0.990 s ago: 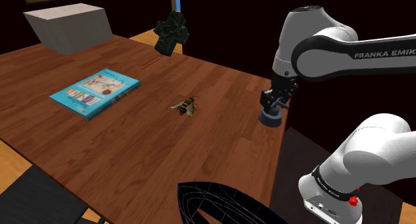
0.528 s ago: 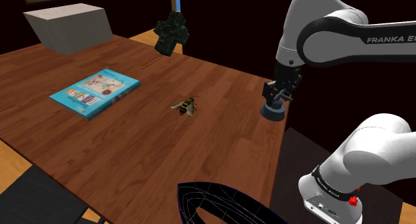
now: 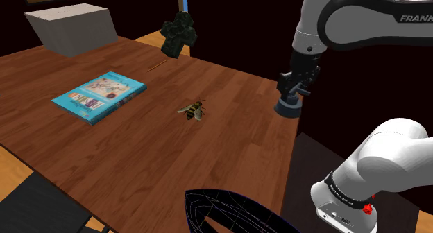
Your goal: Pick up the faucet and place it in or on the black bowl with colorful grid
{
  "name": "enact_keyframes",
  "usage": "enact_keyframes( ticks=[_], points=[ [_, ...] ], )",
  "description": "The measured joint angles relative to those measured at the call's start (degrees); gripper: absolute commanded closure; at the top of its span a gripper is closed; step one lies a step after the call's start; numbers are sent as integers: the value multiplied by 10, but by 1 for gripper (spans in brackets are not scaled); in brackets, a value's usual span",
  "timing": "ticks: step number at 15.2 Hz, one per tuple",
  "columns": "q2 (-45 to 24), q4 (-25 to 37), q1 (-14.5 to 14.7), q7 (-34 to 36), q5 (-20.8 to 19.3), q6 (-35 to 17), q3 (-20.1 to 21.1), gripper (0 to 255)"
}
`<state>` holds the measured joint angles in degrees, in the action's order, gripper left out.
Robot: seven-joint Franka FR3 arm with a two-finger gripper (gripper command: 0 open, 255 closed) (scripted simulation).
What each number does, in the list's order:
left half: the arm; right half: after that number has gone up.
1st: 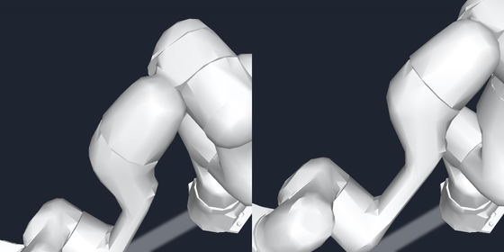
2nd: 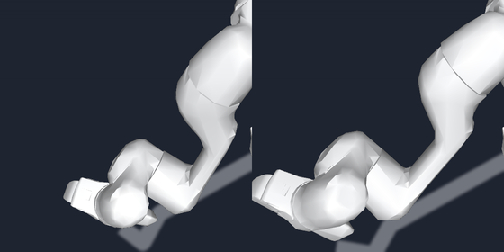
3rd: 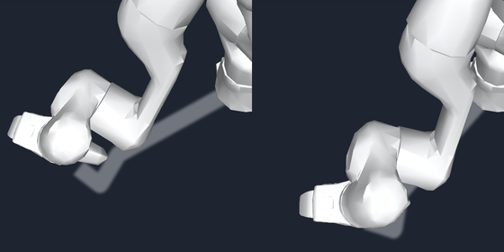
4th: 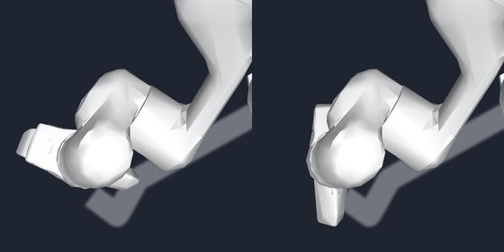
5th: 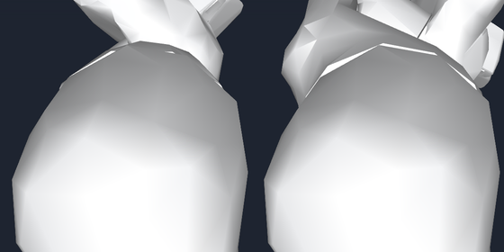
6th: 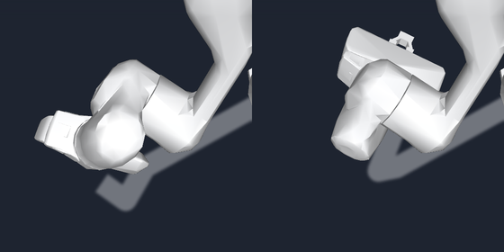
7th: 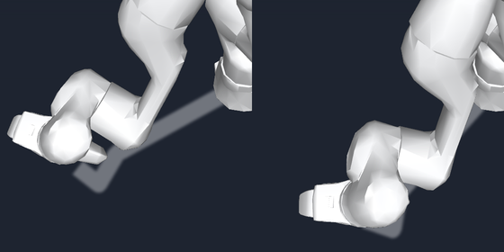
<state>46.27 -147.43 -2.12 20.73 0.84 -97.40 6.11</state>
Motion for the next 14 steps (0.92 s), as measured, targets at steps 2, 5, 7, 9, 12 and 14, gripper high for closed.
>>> enact_keyframes(
  ticks=[2,5,7,9,12,14],
  points=[
    [1,14,0,0,0,15,0,255],
    [-1,40,-1,-2,-2,39,-2,255],
    [-3,53,-2,-3,-3,50,-3,255],
    [10,53,6,13,9,63,11,255],
    [28,51,23,48,38,80,43,255],
    [37,50,36,74,60,86,68,255]
  ],
)
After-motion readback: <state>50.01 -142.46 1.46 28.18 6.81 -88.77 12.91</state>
